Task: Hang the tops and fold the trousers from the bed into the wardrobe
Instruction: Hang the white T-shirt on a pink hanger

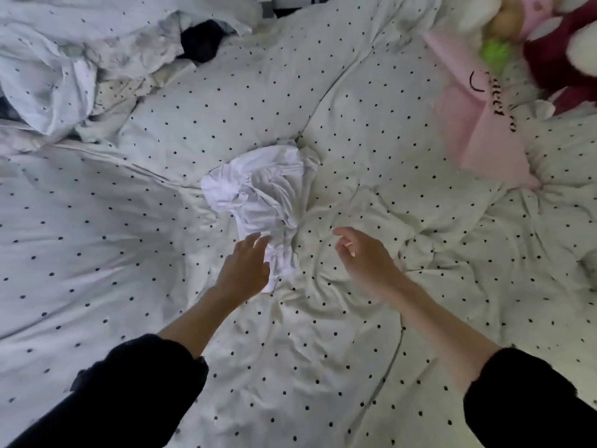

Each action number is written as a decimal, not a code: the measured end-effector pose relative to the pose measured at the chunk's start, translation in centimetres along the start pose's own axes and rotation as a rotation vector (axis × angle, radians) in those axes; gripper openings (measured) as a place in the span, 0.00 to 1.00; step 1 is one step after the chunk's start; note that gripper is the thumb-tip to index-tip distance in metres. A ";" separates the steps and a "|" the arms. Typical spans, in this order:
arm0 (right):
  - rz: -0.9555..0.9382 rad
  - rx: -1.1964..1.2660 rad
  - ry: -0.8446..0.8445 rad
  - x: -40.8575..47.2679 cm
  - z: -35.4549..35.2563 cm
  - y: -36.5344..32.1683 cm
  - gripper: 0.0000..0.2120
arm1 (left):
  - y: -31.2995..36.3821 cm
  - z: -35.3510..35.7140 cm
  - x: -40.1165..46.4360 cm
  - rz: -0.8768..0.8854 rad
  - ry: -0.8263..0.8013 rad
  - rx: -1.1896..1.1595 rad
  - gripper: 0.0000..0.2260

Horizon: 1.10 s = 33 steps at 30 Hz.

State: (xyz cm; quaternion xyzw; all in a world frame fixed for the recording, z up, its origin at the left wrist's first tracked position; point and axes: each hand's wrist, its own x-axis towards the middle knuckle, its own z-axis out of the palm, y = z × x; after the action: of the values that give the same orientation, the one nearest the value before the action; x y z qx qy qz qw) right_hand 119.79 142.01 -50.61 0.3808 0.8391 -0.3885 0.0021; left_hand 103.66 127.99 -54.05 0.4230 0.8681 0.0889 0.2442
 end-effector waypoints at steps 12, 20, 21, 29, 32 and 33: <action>-0.206 -0.182 -0.013 7.4 6.6 6.1 0.15 | -1.6 5.0 5.7 -0.063 0.262 0.018 0.07; -0.212 -0.134 0.073 10.5 6.7 2.3 0.17 | -0.8 -0.4 4.0 -0.022 -0.210 0.010 0.09; -0.234 -0.194 0.045 11.2 6.8 1.9 0.19 | -0.9 -0.5 4.5 -0.021 -0.172 -0.038 0.10; -0.248 -0.376 -0.019 15.2 7.7 1.2 0.17 | -2.7 1.0 11.4 0.090 0.215 0.354 0.25; -0.294 -0.318 0.068 15.3 7.4 1.4 0.11 | -3.0 0.6 12.5 0.163 0.271 0.351 0.14; -0.314 -0.302 0.113 15.2 7.3 1.4 0.10 | -3.1 0.4 12.5 0.215 0.322 0.354 0.11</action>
State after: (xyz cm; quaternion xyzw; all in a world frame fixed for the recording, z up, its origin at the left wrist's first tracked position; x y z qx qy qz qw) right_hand 107.81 147.53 -61.18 0.2618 0.9356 -0.2321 -0.0485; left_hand 95.18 135.74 -59.90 0.5293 0.8479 0.0270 0.0144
